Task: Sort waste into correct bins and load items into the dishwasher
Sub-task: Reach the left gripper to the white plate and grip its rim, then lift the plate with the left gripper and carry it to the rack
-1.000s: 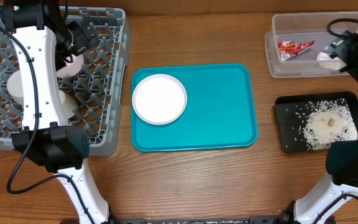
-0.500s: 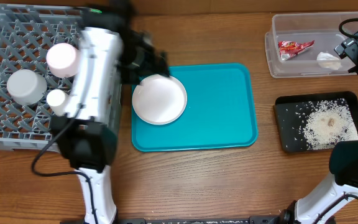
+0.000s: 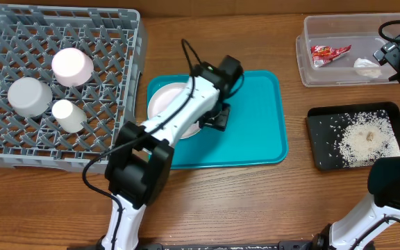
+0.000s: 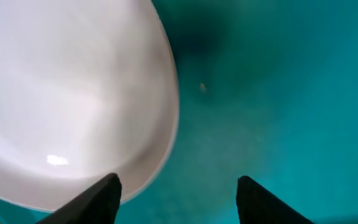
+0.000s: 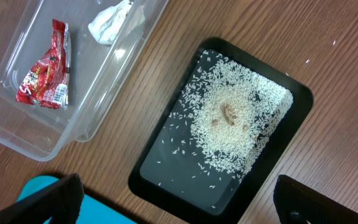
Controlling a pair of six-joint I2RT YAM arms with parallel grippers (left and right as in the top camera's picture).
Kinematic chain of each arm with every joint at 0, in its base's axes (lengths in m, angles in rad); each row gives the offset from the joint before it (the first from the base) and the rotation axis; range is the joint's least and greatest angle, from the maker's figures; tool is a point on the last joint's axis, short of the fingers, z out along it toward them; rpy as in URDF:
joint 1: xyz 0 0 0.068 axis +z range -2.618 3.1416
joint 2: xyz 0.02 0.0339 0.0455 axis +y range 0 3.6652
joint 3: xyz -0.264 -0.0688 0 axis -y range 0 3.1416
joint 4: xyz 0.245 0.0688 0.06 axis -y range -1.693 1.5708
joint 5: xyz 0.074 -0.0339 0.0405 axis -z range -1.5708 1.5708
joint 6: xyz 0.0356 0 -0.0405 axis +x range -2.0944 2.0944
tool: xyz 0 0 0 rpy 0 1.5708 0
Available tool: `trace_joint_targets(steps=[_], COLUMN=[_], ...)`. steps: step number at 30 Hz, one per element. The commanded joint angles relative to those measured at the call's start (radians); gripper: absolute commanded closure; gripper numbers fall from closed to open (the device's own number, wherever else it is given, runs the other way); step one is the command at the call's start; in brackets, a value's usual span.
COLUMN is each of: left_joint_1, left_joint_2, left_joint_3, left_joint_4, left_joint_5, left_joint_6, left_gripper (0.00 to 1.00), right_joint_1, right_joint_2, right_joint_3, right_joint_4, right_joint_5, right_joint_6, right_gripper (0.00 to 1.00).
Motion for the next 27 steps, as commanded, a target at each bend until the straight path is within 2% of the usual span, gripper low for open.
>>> trace_joint_targets(steps=[1, 4, 12, 15, 18, 22, 27], left_joint_1=[-0.017, -0.016, -0.015, -0.015, -0.015, -0.014, 0.004], left_joint_2=[-0.022, -0.022, -0.022, -0.022, -0.022, -0.024, -0.027], left_joint_3=[-0.047, -0.093, -0.240, -0.266, -0.266, -0.197, 0.069], left_joint_4=[0.064, 0.148, 0.317, 0.333, 0.331, 0.267, 0.080], left_joint_5=[-0.173, -0.138, -0.061, -0.060, -0.061, -0.061, -0.061], left_joint_6=[-0.056, -0.060, -0.060, -0.060, -0.059, -0.053, 0.020], left_gripper=[0.44, 0.52, 0.51, 0.66, 0.96, 0.96, 0.96], right_joint_1=[-0.002, -0.002, -0.002, -0.002, -0.002, -0.002, -0.002], right_joint_2=[-0.004, -0.004, -0.004, -0.004, -0.004, -0.004, -0.004], right_joint_3=[0.012, 0.012, 0.012, 0.012, 0.012, 0.012, 0.012], right_joint_4=[0.003, 0.003, 0.003, 0.003, 0.003, 0.003, 0.003], right_joint_5=[0.006, 0.006, 0.005, 0.006, 0.005, 0.005, 0.005], right_joint_6=[-0.001, -0.001, -0.001, -0.001, -0.001, -0.001, -0.001], right_gripper=[0.00, 0.00, 0.00, 0.00, 0.00, 0.00, 0.00])
